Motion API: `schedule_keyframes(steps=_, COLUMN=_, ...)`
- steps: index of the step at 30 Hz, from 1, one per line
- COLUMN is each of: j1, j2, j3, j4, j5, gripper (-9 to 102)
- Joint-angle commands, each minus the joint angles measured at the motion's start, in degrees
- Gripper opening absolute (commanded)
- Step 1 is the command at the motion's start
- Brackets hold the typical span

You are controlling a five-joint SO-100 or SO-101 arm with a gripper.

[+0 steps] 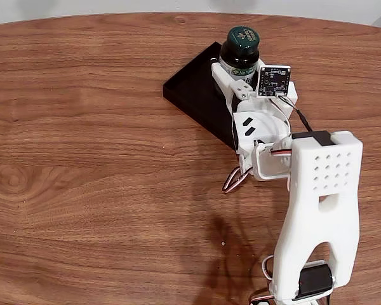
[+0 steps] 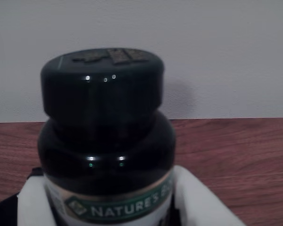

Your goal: Pick up the pill bottle and place it in the black box.

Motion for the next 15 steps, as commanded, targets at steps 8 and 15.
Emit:
schedule_keyframes(steps=8, j1=-1.2, j2=0.8, j3=-1.1, j4=0.0, j5=0.2, gripper=30)
schedule_keyframes(steps=15, j1=-1.8, j2=5.1, j3=2.5, j4=-0.5, j5=-0.4, gripper=40)
